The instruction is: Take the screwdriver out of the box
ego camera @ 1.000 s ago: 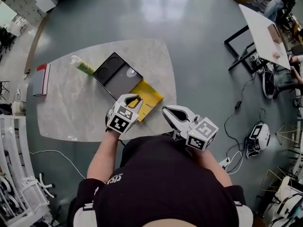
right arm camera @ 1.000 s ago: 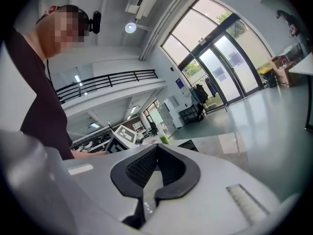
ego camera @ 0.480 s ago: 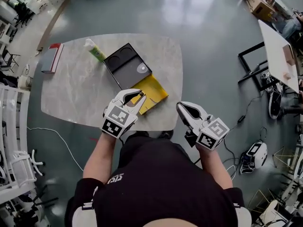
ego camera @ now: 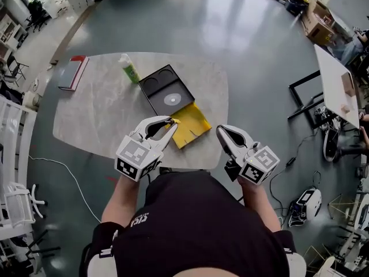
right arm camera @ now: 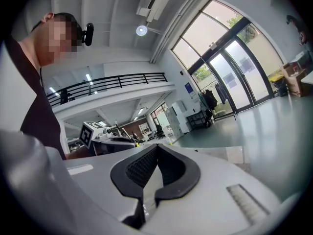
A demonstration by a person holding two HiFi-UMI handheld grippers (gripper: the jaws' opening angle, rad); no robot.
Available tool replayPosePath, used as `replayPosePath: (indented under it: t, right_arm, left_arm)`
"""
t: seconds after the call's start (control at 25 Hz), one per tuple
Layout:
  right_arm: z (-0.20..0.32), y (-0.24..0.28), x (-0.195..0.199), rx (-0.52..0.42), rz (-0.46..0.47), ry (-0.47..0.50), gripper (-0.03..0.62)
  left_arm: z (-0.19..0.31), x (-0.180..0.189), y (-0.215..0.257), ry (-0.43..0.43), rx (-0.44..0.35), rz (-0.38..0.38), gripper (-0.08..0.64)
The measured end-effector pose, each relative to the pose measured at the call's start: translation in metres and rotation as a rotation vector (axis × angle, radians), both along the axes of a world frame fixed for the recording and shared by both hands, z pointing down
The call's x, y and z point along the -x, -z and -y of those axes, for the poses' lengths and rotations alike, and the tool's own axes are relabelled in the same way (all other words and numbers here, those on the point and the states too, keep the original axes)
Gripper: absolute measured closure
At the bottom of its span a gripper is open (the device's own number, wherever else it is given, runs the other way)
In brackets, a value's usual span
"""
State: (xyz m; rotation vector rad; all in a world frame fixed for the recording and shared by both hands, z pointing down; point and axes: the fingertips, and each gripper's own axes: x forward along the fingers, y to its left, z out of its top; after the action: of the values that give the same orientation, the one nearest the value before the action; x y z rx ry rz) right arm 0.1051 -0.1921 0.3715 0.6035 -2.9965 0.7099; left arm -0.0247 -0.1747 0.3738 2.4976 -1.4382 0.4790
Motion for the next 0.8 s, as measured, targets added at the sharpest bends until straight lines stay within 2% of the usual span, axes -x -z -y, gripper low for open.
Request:
replayPosePath:
  t: [0.44, 0.64, 0.8]
  right_arm:
    - [-0.012, 0.026, 0.047, -0.077, 0.007, -0.034, 0.58]
    - [-0.015, 0.039, 0.054, -0.101, 0.032, -0.031, 0.58]
    - [-0.016, 0.05, 0.054, -0.134, 0.046, -0.039, 0.58]
  left_arm:
    - [-0.018, 0.054, 0.051, 0.021, -0.16, -0.026, 0.487]
    - [-0.019, 0.068, 0.064, 0.059, -0.21, -0.091, 0.488]
    - [-0.019, 0.08, 0.063, 0.113, -0.22, -0.137, 0.487]
